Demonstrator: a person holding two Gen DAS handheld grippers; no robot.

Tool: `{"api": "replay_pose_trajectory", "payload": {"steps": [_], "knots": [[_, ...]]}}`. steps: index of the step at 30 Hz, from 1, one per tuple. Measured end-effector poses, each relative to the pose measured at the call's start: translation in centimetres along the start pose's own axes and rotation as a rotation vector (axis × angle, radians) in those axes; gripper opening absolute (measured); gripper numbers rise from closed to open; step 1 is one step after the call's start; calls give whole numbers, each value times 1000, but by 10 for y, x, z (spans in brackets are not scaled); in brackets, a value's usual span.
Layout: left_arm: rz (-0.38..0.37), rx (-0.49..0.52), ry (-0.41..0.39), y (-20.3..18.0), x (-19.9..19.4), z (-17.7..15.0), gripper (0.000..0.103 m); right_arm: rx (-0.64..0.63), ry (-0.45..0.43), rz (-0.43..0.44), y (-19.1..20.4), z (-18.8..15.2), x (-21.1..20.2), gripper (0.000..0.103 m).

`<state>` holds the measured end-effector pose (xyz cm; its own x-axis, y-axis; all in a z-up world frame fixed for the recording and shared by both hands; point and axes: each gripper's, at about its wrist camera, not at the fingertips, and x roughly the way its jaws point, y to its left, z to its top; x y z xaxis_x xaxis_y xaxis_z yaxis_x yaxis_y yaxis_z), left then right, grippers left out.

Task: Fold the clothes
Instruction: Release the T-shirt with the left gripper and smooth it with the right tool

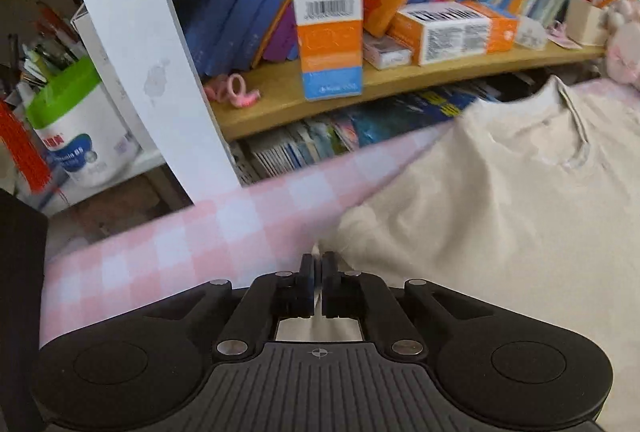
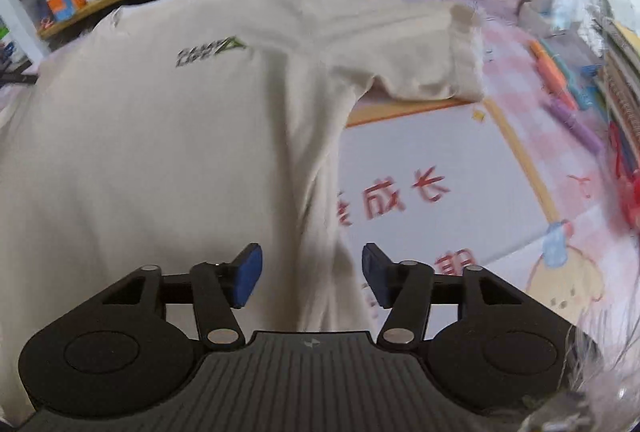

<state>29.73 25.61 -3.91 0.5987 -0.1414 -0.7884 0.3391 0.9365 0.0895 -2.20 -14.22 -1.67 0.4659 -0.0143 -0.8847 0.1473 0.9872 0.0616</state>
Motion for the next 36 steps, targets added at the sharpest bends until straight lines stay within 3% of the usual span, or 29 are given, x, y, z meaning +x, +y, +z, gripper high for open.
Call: {"api": "replay_pose_trajectory", "payload": {"steps": [8, 14, 18, 19, 24, 26, 30, 32, 36], "knots": [[57, -22, -10, 16, 16, 15, 3, -15, -7, -5, 8, 15, 12, 23], [100, -80, -6, 31, 27, 25, 4, -29, -31, 0, 13, 32, 20, 14], [123, -77, 7, 34, 22, 22, 24, -34, -37, 1, 15, 39, 23, 14], [128, -70, 6, 33, 19, 19, 25, -32, -36, 5, 14, 39, 22, 15], [89, -46, -73, 23, -37, -27, 26, -4, -27, 37, 5, 36, 16, 15], [73, -61, -89, 16, -64, -53, 32, -2, -22, 49, 2, 35, 13, 18], [19, -185, -98, -8, -118, -114, 59, -31, -11, 75, 2, 28, 7, 26], [-3, -255, -97, -22, -143, -143, 61, -55, -12, 91, 1, 23, 2, 31], [42, -364, -93, -61, -186, -191, 64, -117, -26, 131, -1, 8, -13, 32]]}}
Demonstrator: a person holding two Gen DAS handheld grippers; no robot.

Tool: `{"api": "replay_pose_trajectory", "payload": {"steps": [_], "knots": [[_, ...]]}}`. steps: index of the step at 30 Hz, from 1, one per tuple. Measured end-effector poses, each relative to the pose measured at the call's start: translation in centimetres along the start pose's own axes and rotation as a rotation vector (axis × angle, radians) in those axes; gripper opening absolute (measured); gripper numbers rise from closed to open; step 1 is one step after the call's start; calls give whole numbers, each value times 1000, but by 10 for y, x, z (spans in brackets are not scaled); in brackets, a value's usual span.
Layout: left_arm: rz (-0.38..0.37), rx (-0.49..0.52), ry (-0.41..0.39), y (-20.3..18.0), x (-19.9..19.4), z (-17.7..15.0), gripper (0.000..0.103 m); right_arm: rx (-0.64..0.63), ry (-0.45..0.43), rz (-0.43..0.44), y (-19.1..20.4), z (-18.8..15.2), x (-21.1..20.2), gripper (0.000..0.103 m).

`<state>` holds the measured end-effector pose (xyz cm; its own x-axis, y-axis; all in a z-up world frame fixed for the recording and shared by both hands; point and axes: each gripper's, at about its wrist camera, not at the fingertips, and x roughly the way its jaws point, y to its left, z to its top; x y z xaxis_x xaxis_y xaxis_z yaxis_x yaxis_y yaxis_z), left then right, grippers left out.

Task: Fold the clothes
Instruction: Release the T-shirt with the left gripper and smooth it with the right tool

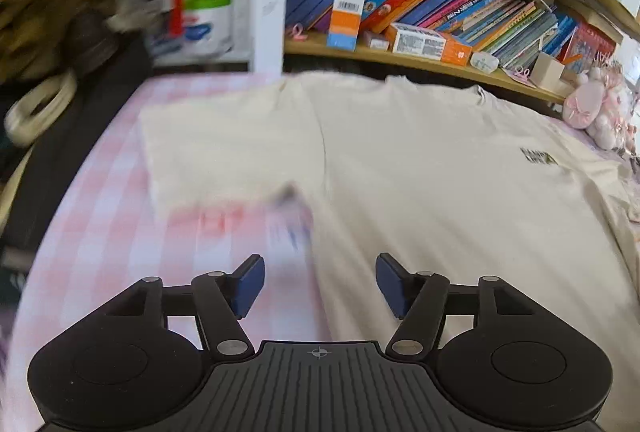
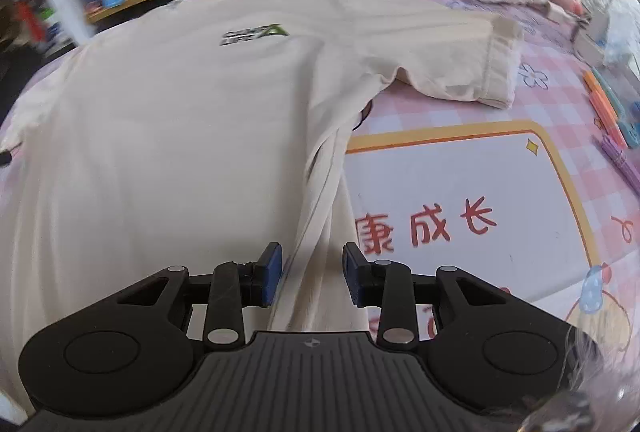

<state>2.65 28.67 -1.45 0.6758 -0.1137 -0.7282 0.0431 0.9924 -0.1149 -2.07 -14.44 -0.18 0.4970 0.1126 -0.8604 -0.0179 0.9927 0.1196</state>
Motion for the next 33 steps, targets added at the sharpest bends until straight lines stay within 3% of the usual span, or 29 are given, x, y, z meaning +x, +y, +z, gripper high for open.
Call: {"api": "replay_pose_trajectory", "payload": {"steps": [2, 4, 6, 11, 18, 26, 31, 33], "knots": [[32, -64, -1, -13, -20, -25, 65, -34, -15, 14, -1, -10, -10, 32], [61, -104, -16, -27, -35, -44, 80, -68, -41, 26, -3, -23, -22, 34], [110, -105, -38, -44, -51, -64, 86, -98, -75, 40, -5, -39, -35, 37], [180, -110, -25, -81, -79, -106, 89, -181, -116, 90, -12, -83, -64, 39], [222, -98, 38, -125, -102, -151, 89, -252, -89, 139, -21, -142, -91, 39], [194, -146, 64, -122, -125, -178, 89, -374, -79, 161, 5, -171, -101, 41], [135, -132, 79, -112, -135, -188, 88, -464, -68, 53, 30, -187, -88, 44], [98, -134, 66, -109, -139, -191, 88, -500, -78, -4, 37, -192, -84, 38]]}}
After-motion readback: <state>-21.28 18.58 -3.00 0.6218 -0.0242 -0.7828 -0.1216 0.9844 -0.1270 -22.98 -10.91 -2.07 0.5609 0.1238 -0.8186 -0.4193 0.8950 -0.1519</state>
